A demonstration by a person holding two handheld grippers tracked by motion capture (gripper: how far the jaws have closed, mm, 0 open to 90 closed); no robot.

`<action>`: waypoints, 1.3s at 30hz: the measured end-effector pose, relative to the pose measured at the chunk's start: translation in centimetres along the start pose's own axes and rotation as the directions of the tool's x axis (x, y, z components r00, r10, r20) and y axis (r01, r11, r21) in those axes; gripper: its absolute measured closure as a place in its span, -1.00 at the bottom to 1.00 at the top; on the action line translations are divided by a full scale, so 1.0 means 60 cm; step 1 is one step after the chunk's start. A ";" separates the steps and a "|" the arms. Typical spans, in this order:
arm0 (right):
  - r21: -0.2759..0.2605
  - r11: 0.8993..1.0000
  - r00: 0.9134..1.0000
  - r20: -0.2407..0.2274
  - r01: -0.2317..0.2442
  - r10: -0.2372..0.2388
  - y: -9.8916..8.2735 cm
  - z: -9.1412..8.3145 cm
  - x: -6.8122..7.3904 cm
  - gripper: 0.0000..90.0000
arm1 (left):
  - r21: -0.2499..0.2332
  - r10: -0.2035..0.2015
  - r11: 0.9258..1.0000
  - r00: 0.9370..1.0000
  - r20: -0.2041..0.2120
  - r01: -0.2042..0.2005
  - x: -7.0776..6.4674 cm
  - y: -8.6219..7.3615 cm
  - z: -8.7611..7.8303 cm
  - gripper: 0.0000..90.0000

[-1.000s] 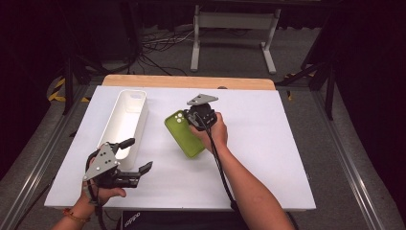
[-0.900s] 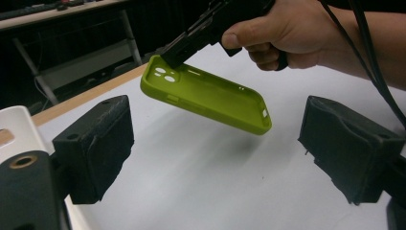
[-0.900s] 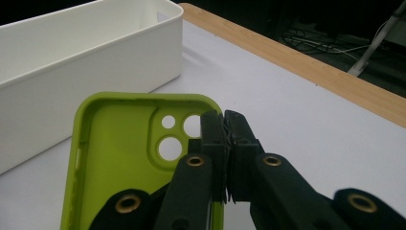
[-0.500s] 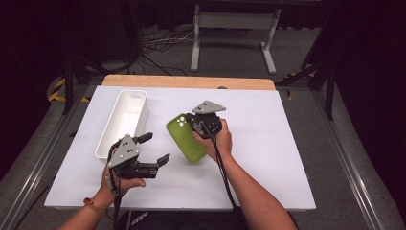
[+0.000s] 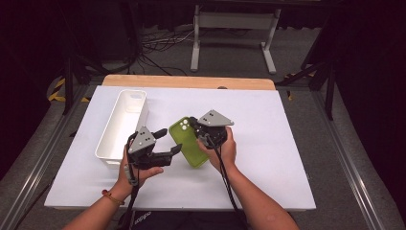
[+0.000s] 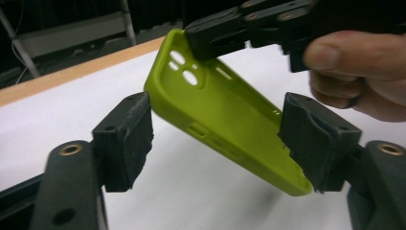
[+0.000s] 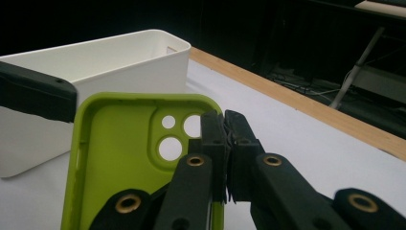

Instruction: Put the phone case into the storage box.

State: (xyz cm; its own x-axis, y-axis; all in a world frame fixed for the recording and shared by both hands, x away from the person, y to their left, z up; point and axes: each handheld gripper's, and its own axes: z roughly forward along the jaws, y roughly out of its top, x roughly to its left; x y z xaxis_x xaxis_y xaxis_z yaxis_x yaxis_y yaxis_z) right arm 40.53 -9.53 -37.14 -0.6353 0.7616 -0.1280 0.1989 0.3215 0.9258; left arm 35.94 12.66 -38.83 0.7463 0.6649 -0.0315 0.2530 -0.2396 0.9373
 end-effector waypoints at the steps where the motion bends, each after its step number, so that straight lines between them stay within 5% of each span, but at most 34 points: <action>1: -0.008 1.000 1.000 0.004 0.001 -0.001 0.000 -0.002 0.001 0.97 | 0.003 -0.018 1.000 1.000 0.004 0.018 0.001 0.000 0.002 -0.33; 16: -0.118 0.992 0.999 0.028 0.034 -0.031 -0.008 -0.025 0.018 0.96 | -0.039 -0.093 0.995 0.996 0.013 0.094 0.021 0.002 -0.002 0.28; 27: -0.159 0.985 0.998 0.018 0.066 -0.064 -0.013 -0.044 0.034 1.00 | -0.085 -0.065 0.994 0.998 0.020 0.067 0.028 0.009 -0.023 0.71; 39: -0.136 0.989 0.997 -0.034 0.063 -0.069 -0.025 -0.063 0.033 0.87 | -0.092 0.004 0.996 1.000 0.019 -0.002 0.022 0.014 -0.038 0.72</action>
State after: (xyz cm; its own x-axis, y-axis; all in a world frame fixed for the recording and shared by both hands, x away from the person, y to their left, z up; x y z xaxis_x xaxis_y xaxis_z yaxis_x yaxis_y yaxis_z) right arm 36.14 -10.63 -37.43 -0.6721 0.7184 -0.1792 0.0549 0.2897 0.9556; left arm 35.72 14.96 -37.31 0.7586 0.6506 -0.0341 0.1933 -0.1749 0.9654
